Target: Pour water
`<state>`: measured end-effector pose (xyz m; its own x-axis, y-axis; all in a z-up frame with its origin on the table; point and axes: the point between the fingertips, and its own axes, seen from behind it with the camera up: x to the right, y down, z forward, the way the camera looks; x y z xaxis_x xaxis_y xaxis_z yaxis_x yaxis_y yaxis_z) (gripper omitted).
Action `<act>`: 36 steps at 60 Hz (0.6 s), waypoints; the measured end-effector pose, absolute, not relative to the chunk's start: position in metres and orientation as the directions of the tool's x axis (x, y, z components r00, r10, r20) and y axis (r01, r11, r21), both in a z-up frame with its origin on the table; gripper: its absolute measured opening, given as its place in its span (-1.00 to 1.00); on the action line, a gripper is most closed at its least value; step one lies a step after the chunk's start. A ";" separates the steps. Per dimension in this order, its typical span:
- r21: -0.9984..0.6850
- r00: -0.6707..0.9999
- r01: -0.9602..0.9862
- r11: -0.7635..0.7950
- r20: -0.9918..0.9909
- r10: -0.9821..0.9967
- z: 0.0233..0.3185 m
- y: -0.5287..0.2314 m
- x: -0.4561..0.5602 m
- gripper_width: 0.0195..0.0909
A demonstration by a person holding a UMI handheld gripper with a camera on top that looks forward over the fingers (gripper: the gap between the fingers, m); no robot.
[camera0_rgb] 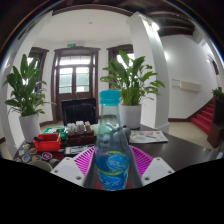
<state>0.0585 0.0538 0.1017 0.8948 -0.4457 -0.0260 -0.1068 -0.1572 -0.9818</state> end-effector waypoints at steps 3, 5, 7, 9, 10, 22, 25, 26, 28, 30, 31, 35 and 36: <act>-0.976 0.897 -0.119 -0.182 -0.027 -0.442 0.099 0.051 0.056 0.68; -0.974 0.899 -0.120 -0.192 -0.025 -0.436 0.099 0.049 0.054 0.87; -0.974 0.903 -0.116 -0.193 -0.023 -0.429 0.101 0.045 0.050 0.88; -0.975 0.905 -0.115 -0.192 -0.023 -0.426 0.104 0.039 0.047 0.87; -0.975 0.907 -0.113 -0.193 -0.022 -0.421 0.105 0.036 0.044 0.87; -0.962 0.956 -0.114 -0.248 -0.038 -0.292 0.116 -0.025 -0.007 0.86; -0.963 0.963 -0.111 -0.246 -0.043 -0.265 0.125 -0.042 -0.017 0.86; -0.964 0.967 -0.106 -0.243 -0.042 -0.252 0.129 -0.048 -0.022 0.85; -0.968 0.973 -0.091 -0.233 -0.036 -0.229 0.139 -0.059 -0.029 0.85; -0.970 0.975 -0.083 -0.229 -0.032 -0.218 0.146 -0.071 -0.033 0.85; -0.970 0.976 -0.083 -0.230 -0.033 -0.216 0.149 -0.072 -0.035 0.84; -0.968 0.980 -0.079 -0.238 -0.032 -0.195 0.159 -0.091 -0.045 0.83; -0.967 0.982 -0.075 -0.245 -0.029 -0.187 0.160 -0.094 -0.049 0.83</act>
<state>-0.0486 -0.0943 0.1604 0.9819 -0.1872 -0.0285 -0.0749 -0.2454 -0.9665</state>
